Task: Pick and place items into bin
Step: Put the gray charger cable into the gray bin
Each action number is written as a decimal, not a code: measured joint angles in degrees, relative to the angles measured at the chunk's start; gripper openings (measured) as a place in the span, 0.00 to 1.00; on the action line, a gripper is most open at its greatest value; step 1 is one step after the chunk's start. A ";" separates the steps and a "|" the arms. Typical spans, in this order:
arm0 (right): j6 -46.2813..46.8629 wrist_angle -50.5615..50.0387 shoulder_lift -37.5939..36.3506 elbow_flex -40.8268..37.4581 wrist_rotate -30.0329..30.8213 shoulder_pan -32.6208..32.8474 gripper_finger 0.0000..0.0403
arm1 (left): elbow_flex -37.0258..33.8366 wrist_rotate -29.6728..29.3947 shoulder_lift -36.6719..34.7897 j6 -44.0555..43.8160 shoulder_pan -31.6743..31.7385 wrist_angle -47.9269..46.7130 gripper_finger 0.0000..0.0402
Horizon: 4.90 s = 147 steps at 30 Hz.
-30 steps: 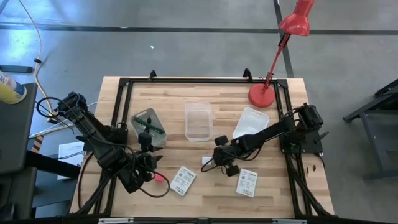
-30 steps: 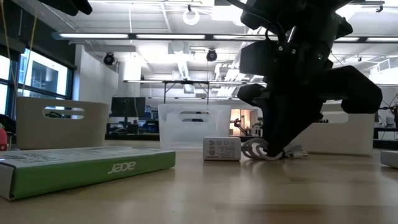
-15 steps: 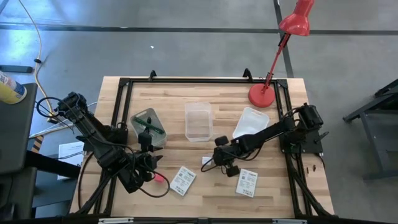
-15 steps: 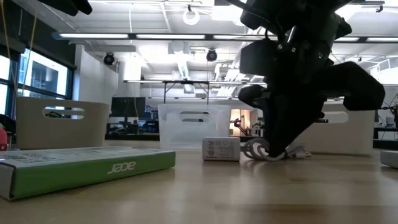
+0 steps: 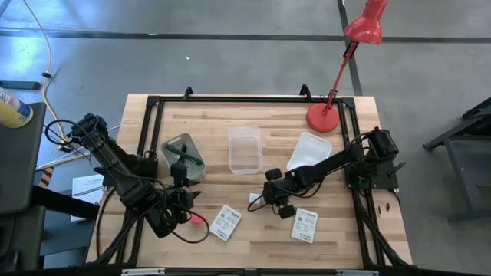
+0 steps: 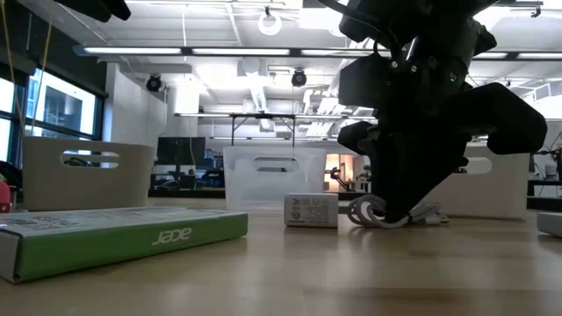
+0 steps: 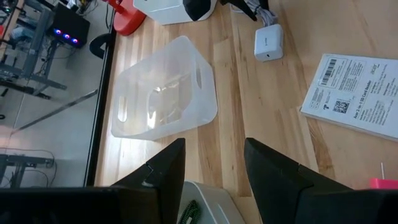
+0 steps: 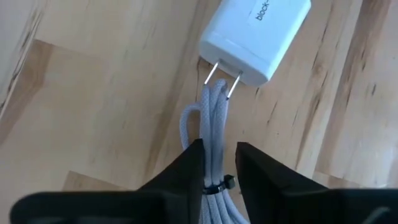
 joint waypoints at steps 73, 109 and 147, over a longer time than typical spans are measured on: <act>-9.12 45.46 1.43 0.62 4.95 -2.81 0.07 | -8.55 6.72 0.35 -5.77 -0.15 5.11 0.38; -7.84 3.15 27.89 44.70 -3.56 -4.99 0.08 | -11.51 6.17 0.33 -16.11 -8.33 6.05 0.38; -5.51 26.03 -41.02 -16.01 20.12 4.63 0.19 | -20.37 30.42 0.33 1.89 14.28 33.89 0.38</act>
